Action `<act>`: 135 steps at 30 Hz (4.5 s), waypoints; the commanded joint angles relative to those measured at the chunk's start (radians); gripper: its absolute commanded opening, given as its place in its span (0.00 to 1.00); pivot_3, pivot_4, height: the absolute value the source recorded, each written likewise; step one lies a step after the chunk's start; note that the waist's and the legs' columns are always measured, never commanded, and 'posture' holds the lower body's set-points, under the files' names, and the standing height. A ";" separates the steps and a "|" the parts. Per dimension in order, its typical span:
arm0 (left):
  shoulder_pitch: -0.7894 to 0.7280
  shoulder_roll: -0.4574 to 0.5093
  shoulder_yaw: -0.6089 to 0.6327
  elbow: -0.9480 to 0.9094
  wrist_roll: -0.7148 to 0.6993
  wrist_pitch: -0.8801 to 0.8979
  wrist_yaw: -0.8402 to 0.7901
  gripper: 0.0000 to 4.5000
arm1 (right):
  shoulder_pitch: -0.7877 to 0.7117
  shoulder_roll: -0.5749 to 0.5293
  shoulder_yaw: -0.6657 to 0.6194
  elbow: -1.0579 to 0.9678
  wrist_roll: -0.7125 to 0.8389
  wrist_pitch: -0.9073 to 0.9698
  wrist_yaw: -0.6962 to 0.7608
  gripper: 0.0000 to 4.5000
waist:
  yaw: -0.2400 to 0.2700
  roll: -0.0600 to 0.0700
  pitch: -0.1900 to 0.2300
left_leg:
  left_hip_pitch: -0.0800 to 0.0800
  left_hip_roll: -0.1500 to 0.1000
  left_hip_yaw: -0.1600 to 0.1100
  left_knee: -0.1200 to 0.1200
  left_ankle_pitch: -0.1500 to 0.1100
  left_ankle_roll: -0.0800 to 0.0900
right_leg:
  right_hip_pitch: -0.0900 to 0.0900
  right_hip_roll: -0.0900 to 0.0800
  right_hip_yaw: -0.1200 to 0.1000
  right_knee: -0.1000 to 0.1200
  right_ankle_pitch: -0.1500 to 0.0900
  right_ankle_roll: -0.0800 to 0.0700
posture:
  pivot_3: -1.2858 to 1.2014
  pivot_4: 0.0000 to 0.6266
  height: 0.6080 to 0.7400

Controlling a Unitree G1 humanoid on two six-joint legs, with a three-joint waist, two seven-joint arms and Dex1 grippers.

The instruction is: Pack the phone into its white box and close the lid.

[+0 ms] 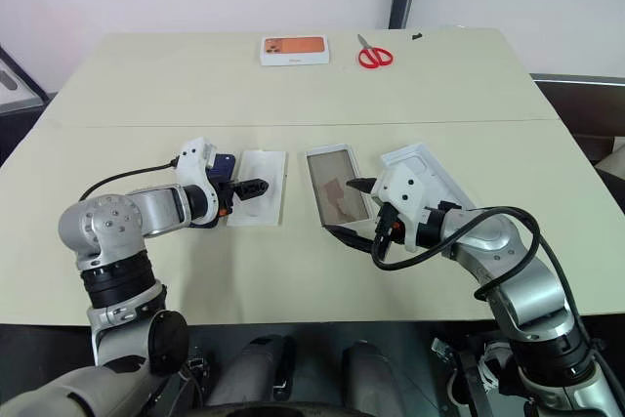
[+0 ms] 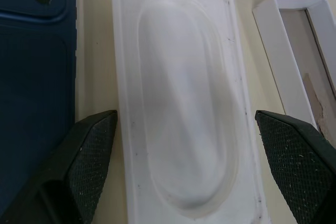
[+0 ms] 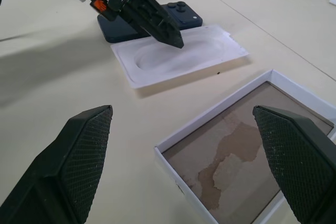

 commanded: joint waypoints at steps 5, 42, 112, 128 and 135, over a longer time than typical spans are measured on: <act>-0.035 -0.031 0.025 0.036 0.033 0.009 0.030 0.98 | -0.011 0.003 -0.003 -0.055 0.014 -0.003 -0.007 1.00 | 0.000 0.000 0.000 | 0.000 0.000 0.000 0.000 0.000 0.000 | 0.000 0.000 0.000 0.000 0.000 0.000 | 0.52 0.24 1.00; -0.033 0.016 0.289 -0.081 -0.060 0.009 -0.141 0.00 | -0.216 -0.100 0.278 0.256 -0.275 -0.219 0.197 0.81 | -0.003 -0.001 0.000 | 0.000 0.000 0.000 -0.001 0.001 -0.002 | -0.001 0.000 0.000 0.000 0.000 0.000 | 0.52 0.24 1.00; 0.077 -0.227 0.208 -0.084 -0.596 0.009 0.399 0.99 | -0.174 -0.024 0.125 0.151 -0.256 -0.165 0.199 0.66 | -0.001 -0.002 0.001 | 0.000 0.000 0.000 0.000 0.002 -0.003 | 0.000 0.000 0.000 0.000 0.000 0.000 | 0.52 0.24 1.00; 0.369 0.424 -0.186 -0.287 -0.244 -0.607 -0.212 1.00 | -0.426 0.295 0.300 0.337 -0.392 0.090 -0.116 0.01 | -0.027 0.000 0.000 | 0.000 0.000 0.000 -0.005 0.003 -0.007 | -0.003 0.000 0.001 -0.001 0.000 -0.001 | 0.52 0.24 1.00; 0.631 0.542 -0.229 -0.245 -0.043 -1.030 -0.526 1.00 | -0.510 0.414 0.379 0.535 -0.500 0.087 -0.224 0.01 | -0.023 0.000 0.001 | 0.000 0.000 0.000 -0.007 0.003 -0.007 | -0.004 -0.001 0.001 -0.003 0.000 -0.001 | 0.52 0.24 1.00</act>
